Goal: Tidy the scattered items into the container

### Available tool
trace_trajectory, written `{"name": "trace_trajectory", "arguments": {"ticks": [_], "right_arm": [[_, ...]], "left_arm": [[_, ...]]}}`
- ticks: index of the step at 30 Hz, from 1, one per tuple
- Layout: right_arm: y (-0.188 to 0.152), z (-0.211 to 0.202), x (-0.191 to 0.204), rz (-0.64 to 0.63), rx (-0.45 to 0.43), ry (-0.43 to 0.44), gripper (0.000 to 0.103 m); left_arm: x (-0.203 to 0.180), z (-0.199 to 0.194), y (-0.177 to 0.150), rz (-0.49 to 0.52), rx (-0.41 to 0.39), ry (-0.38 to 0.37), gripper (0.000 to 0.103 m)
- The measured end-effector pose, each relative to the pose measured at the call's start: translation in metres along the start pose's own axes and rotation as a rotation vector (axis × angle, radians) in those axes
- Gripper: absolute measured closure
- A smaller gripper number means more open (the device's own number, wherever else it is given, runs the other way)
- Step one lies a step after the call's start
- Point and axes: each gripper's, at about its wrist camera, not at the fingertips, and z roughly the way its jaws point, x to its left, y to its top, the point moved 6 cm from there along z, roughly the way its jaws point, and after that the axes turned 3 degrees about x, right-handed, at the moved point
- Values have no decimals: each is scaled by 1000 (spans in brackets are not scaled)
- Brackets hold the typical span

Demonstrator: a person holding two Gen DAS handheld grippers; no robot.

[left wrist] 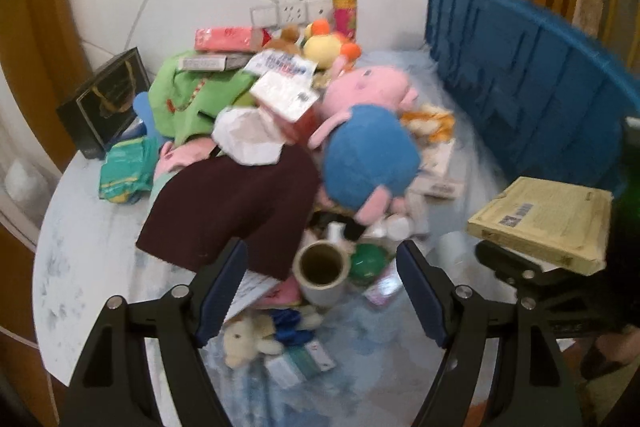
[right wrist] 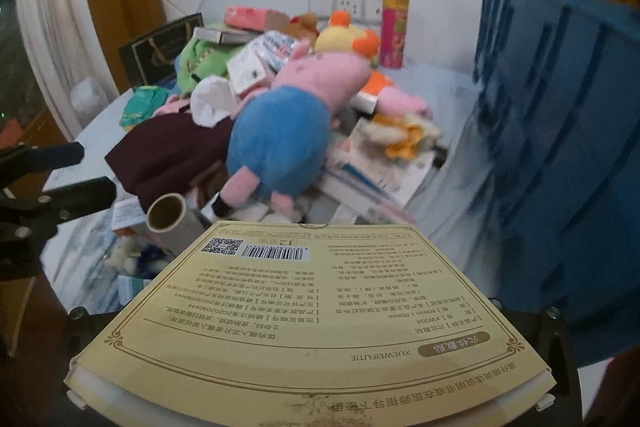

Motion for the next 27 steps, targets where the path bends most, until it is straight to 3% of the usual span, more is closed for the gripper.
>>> {"name": "trace_trajectory", "arguments": {"ticks": [4,8,13,15,17,25,26,27], "right_arm": [[-4,17,6,0,30,-10,0],[-14,25,-6,52,60,-26,0],[-38,39,-28,120,128,-57,0],[-48,49,-33,156,160,-70,0],[-59,60,-36,188,195,-75,0],[-97,105,-37,249,301,-107,0],[-96,103,-37,248,284,-111,6],[-94,99,-36,243,272,-103,27]], "left_arm": [[14,31,-16,-38,64,-20,26],[2,57,-23,-19,97,-36,26],[-10,101,-23,12,113,30,27],[-15,104,-20,62,54,86,44],[-20,106,-17,85,36,95,53],[-23,113,-10,77,29,50,58],[-24,112,-11,81,36,48,58],[-24,111,-12,84,43,45,59]]}}
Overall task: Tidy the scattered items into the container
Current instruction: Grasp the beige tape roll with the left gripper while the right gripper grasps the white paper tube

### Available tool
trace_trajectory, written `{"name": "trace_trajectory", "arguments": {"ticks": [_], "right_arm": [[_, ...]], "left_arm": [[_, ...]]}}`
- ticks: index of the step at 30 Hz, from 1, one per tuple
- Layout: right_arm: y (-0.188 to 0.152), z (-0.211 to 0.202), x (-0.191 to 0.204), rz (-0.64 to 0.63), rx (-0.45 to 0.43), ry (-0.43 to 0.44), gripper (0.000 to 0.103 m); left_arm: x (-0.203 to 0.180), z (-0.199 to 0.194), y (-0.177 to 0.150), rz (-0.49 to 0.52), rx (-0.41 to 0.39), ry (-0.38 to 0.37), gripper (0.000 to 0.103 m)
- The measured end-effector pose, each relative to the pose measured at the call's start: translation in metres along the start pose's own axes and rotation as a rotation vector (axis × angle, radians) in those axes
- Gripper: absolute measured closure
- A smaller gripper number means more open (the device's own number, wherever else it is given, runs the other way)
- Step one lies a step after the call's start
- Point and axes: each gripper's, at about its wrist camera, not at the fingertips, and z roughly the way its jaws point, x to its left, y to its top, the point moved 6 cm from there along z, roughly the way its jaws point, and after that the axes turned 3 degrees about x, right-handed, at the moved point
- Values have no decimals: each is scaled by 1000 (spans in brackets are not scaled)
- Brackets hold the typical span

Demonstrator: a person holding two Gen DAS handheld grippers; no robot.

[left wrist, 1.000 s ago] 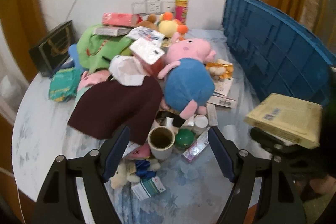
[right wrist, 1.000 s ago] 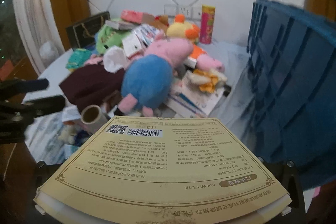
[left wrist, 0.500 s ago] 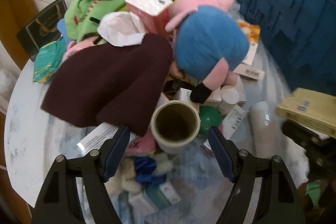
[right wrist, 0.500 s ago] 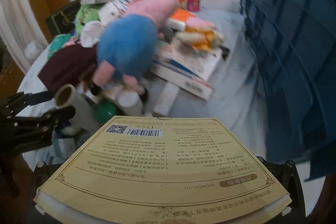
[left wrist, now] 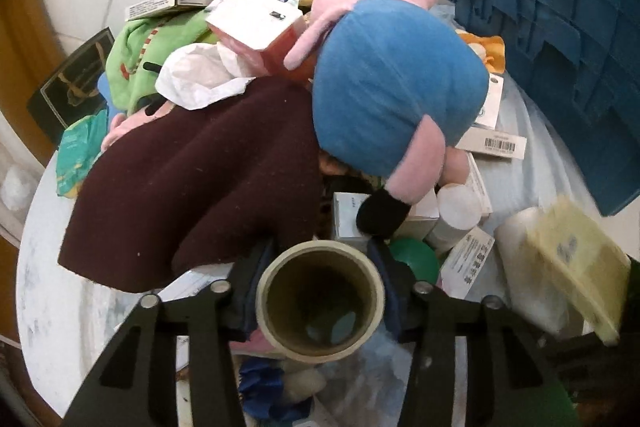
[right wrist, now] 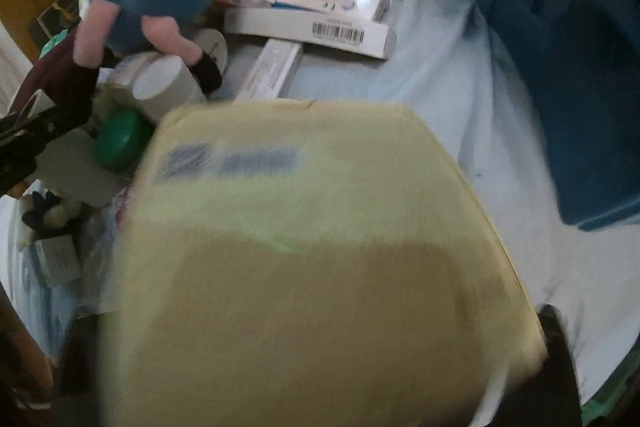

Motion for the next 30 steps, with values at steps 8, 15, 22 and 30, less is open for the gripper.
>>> {"name": "trace_trajectory", "arguments": {"ticks": [8,15,22,30], "right_arm": [[8,-36,0,-20,-55,62,58],[24,-75,18,-68,-140,90,58],[51,-95,37,-94,-191,92,58],[66,-132,52,-119,-259,80,58]], "left_arm": [[6,-35,0,-33,-22,-57,59],[15,-64,18,-46,-89,-62,59],[23,-81,27,-54,-109,-70,59],[36,-105,39,-66,-153,-62,59]]}}
